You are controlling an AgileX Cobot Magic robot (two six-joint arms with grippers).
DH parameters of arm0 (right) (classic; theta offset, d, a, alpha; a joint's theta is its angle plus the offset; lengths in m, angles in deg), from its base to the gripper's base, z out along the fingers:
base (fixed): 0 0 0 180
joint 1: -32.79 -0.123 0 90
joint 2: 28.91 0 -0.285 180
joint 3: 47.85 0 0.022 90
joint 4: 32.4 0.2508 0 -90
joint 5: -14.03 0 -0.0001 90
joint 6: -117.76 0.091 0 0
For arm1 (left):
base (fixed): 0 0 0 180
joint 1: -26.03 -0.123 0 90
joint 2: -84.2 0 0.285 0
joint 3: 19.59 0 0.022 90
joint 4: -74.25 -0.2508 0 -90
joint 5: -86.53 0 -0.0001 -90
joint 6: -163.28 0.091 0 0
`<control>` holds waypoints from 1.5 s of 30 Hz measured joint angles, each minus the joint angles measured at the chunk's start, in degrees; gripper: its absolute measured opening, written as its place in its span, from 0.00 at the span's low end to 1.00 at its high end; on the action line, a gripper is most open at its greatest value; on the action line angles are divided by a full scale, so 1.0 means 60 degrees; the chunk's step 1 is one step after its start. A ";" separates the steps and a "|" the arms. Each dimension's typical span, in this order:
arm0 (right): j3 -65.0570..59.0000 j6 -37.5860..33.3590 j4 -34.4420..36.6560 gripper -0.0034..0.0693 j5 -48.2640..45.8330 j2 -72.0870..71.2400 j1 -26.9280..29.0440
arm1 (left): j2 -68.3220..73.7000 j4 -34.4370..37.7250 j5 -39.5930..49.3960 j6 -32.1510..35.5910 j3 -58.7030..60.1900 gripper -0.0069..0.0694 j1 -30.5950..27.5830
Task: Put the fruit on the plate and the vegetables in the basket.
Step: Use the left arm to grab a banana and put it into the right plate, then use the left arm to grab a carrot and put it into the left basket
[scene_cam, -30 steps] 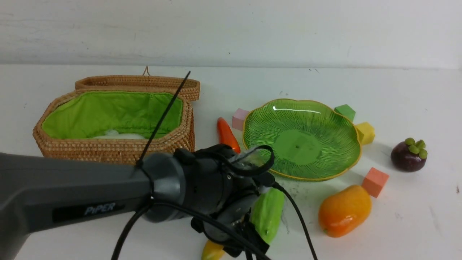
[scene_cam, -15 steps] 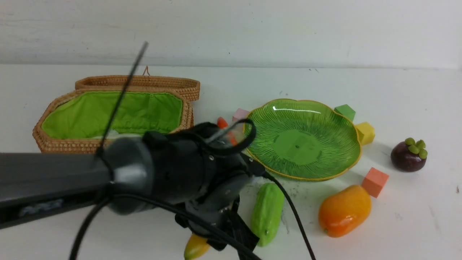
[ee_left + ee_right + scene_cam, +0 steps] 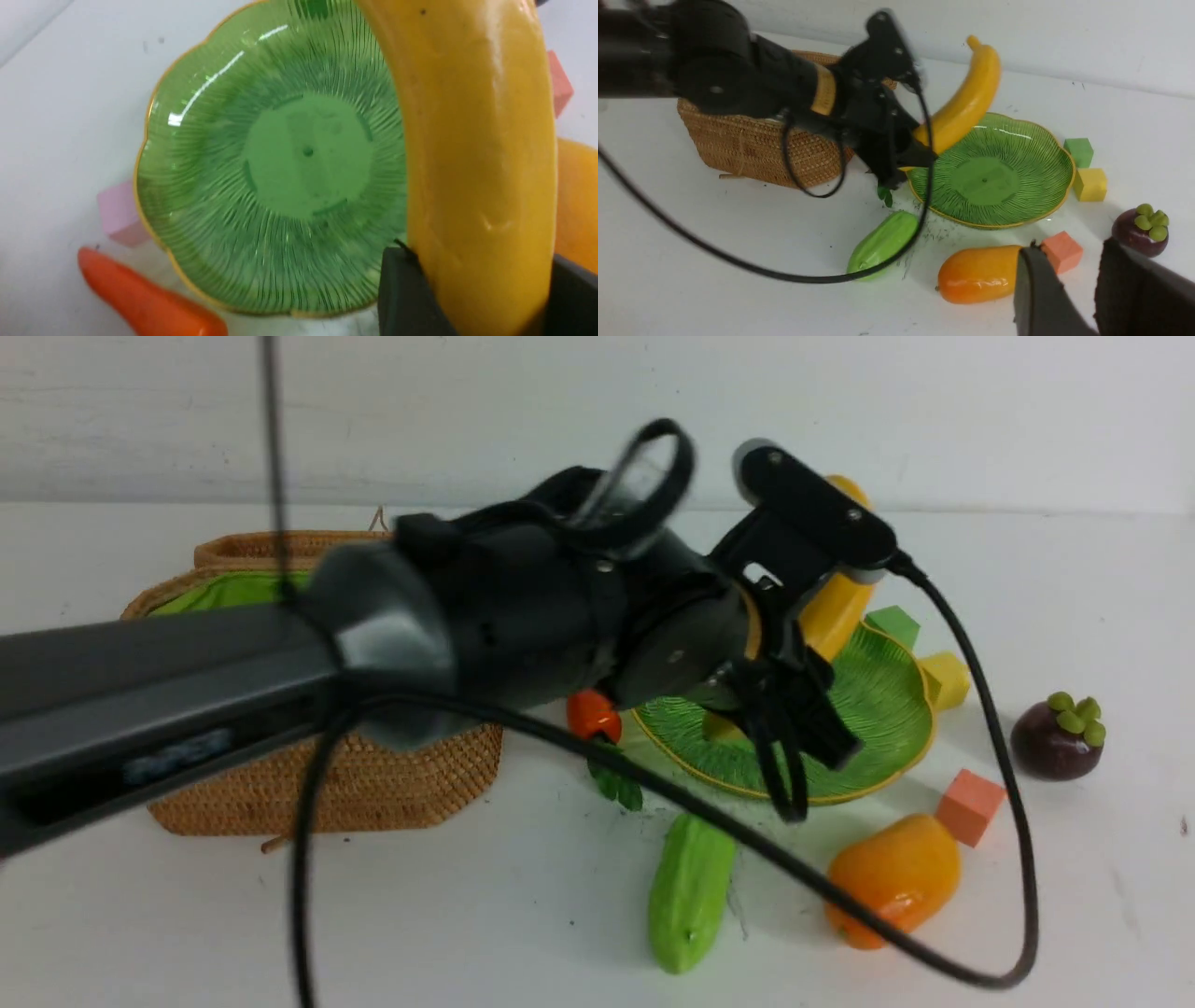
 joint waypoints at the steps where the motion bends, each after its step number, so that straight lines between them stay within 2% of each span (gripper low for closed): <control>1: 0.0000 0.0000 0.0017 0.32 -0.0056 0.0000 0.0000 | 0.0648 0.0000 0.0275 0.0129 -0.0711 0.49 -0.0062; 3: 0.0000 0.0000 0.0067 0.32 -0.0131 0.0000 0.0000 | 0.1178 0.0010 0.0583 0.0217 -0.1314 0.49 -0.0121; 7: 0.0000 0.0202 0.0277 0.33 -0.0577 0.0000 0.0000 | 0.3247 0.0492 0.1913 0.0514 -0.3917 0.49 -0.0368; 10: 0.0000 0.0244 0.0354 0.33 -0.0729 0.0000 0.0000 | 0.3891 0.1014 0.2249 0.0550 -0.4826 0.49 -0.0395; 14: 0.0000 0.0244 0.0354 0.33 -0.0748 0.0000 0.0000 | 0.4199 0.1441 0.2150 0.0550 -0.5104 0.49 -0.0384; 16: 0.0000 0.0244 0.0354 0.33 -0.0748 0.0000 0.0000 | 0.4251 0.1484 0.2122 0.0550 -0.5138 0.52 -0.0384; 19: 0.0000 0.0244 0.0362 0.33 -0.0748 0.0000 0.0000 | 0.4309 0.1492 0.2153 0.0550 -0.5161 0.65 -0.0384; 23: 0.0000 0.0244 0.0362 0.33 -0.0748 0.0000 0.0000 | 0.4279 0.1539 0.2359 0.0550 -0.5174 0.78 -0.0384; 27: 0.0000 0.0244 0.0362 0.33 -0.0755 0.0000 0.0000 | 0.3957 0.1656 0.3085 0.0501 -0.5174 0.81 -0.0384; 32: 0.0000 0.0244 0.0362 0.33 -0.0771 0.0000 0.0000 | 0.2640 0.1693 0.4929 -0.0150 -0.5164 0.65 -0.0373; 33: 0.0000 0.0244 0.0362 0.33 -0.0778 0.0000 0.0000 | 0.2323 0.1693 0.5294 -0.0270 -0.5187 0.58 -0.0373; 35: 0.0000 0.0244 0.0362 0.33 -0.0778 0.0000 0.0000 | 0.1614 0.1663 0.6141 -0.0378 -0.5197 0.34 -0.0373; 37: 0.0000 0.0244 0.0362 0.33 -0.0767 0.0000 0.0000 | 0.1270 0.1480 0.6733 -0.0379 -0.5196 0.15 -0.0373; 38: 0.0000 0.0244 0.0362 0.33 -0.0750 0.0000 0.0000 | 0.1146 0.1326 0.6991 -0.0404 -0.5196 0.09 -0.0373; 42: 0.0000 0.0244 0.0362 0.33 -0.0746 0.0000 0.0000 | 0.1045 0.0639 0.7191 -0.1076 -0.5196 0.07 -0.0424; 45: 0.0000 0.0244 0.0354 0.33 -0.0746 0.0000 0.0000 | 0.1266 0.0584 0.7191 -0.1505 -0.5196 0.09 -0.0658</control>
